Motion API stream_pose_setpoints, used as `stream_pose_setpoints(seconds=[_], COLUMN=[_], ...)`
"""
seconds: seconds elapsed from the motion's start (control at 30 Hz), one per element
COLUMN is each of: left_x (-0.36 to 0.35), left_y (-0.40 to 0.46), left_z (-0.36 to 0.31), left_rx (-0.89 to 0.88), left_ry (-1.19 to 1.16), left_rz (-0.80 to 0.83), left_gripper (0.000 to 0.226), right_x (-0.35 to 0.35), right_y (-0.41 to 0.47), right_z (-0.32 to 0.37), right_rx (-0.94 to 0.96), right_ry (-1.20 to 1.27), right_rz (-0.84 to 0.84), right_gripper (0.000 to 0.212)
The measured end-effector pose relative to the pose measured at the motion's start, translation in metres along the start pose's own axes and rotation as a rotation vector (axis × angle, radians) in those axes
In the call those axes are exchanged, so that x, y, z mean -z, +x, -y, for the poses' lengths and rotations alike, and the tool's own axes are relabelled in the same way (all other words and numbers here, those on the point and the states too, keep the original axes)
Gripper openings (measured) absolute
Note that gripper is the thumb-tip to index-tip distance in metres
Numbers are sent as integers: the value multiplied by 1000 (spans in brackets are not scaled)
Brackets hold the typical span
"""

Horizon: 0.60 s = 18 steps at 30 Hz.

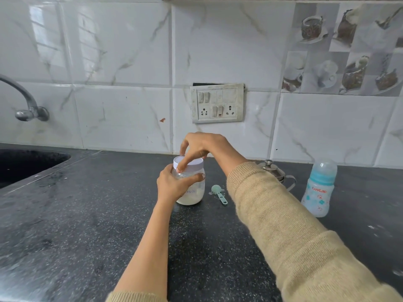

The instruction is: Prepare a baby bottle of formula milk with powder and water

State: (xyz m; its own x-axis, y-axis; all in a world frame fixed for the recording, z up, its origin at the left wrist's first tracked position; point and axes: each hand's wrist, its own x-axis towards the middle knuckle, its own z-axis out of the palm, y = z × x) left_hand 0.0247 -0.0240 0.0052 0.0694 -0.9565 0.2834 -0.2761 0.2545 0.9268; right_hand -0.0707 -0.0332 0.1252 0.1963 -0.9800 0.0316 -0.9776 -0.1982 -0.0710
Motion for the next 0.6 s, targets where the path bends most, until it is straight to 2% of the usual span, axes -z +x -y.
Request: stream_pose_setpoints(seconds=[0.23,0.4,0.6], left_x=[-1,-4,-3], left_y=[0,2,1], left_z=[-2,1,3], left_rx=[-14,-8,-9], left_ry=[23,16,6], left_rz=[-20,-35,-8], left_gripper=[49,52,55], right_x=[-5,-11,-18], right_y=[-1,-1,-13], right_z=[3,5,6], right_rx=[-43,-80,-105], right_ry=[-11,12,77], right_rz=[-73,-102,-182], right_gripper=[62,49,50])
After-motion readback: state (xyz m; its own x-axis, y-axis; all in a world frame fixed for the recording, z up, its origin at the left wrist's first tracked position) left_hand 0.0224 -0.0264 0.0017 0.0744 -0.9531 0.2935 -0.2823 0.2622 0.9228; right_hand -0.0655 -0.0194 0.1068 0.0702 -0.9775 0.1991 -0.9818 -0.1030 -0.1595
